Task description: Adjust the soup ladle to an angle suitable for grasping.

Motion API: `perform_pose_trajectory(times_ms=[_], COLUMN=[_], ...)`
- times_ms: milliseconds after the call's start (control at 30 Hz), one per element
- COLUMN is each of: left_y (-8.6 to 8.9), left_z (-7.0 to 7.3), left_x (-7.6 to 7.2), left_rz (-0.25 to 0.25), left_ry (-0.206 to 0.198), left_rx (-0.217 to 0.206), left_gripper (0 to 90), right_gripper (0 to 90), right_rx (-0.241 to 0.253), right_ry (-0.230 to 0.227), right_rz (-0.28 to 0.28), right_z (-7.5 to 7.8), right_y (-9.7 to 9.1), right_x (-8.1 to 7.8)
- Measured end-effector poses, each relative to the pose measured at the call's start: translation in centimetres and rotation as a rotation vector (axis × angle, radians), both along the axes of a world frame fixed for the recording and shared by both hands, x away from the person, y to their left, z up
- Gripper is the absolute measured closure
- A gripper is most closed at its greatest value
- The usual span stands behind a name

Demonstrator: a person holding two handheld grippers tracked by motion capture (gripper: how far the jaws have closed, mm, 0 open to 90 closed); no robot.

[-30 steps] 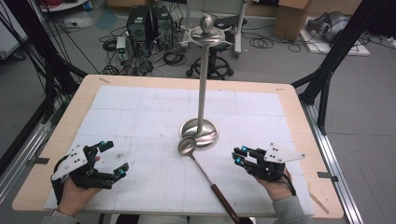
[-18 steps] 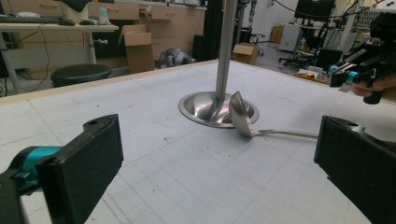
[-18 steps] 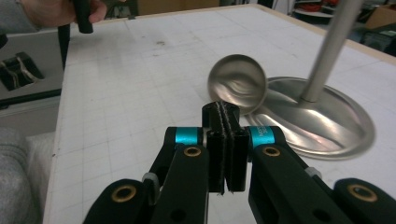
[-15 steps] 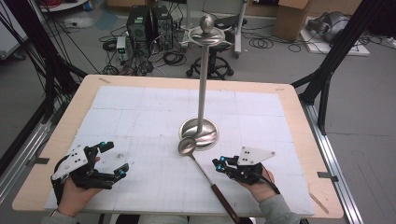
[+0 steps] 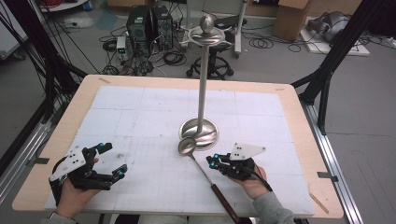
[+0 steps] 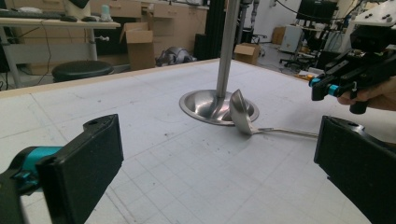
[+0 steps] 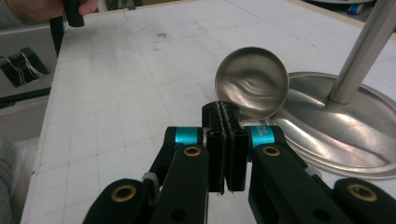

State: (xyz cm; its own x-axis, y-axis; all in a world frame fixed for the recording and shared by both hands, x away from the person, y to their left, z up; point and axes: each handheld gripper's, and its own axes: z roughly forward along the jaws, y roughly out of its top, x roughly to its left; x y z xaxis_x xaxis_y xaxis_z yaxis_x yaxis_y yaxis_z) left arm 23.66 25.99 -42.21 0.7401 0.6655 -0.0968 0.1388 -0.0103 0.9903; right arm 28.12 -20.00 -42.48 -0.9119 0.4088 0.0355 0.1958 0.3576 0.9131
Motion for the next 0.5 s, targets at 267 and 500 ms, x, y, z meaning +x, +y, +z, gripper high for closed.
perform_pose_trajectory(times_ms=[267,500], left_y=[0.1,0.2], left_z=[-0.1,-0.1], left_x=[-0.2,-0.2], left_rz=[0.005,0.008], left_ry=[0.006,0.010], left_rx=[0.000,0.002], left_gripper=[1.7,1.7], right_gripper=[89.6,89.8], right_rx=[-0.005,-0.088], right_ry=[0.102,0.116], right_rz=[-0.001,-0.004], right_z=[-0.8,-1.3], right_y=[1.9,3.5], right_x=[0.5,0.8])
